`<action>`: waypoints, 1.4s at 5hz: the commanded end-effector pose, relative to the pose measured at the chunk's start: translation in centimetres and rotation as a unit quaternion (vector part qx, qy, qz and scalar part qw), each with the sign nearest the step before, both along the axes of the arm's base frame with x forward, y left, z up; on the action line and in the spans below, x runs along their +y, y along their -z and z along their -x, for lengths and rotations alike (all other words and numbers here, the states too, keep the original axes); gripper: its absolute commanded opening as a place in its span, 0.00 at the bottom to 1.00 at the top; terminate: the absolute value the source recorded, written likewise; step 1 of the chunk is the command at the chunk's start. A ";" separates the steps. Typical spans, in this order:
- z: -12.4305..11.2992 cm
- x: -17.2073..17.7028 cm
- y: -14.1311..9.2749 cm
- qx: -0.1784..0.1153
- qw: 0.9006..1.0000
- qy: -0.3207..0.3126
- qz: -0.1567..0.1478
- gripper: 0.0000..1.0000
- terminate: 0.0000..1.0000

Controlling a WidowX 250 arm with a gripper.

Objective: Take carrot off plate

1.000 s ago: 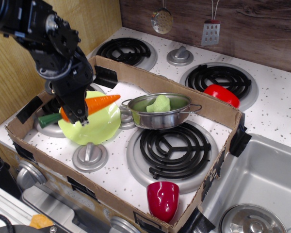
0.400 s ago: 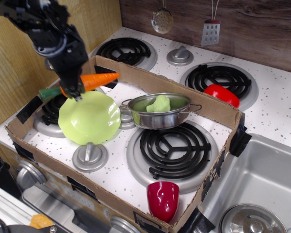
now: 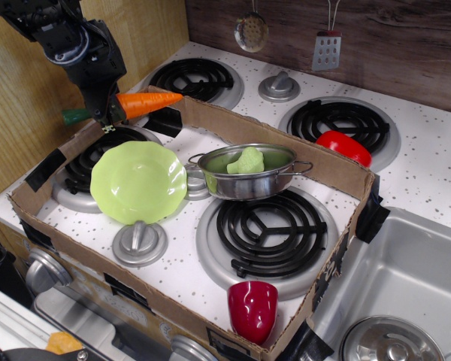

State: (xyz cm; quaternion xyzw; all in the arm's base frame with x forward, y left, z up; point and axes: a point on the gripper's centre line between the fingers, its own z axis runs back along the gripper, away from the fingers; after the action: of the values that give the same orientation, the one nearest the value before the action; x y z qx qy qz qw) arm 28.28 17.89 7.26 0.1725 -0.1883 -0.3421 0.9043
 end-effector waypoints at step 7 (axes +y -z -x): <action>-3.0 -3.0 1.3 0.032 0.987 0.158 0.001 1.00 0.00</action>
State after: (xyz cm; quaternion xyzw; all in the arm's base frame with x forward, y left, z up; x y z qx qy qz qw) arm 30.88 15.67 4.11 0.1122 -0.1745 -0.4846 0.8498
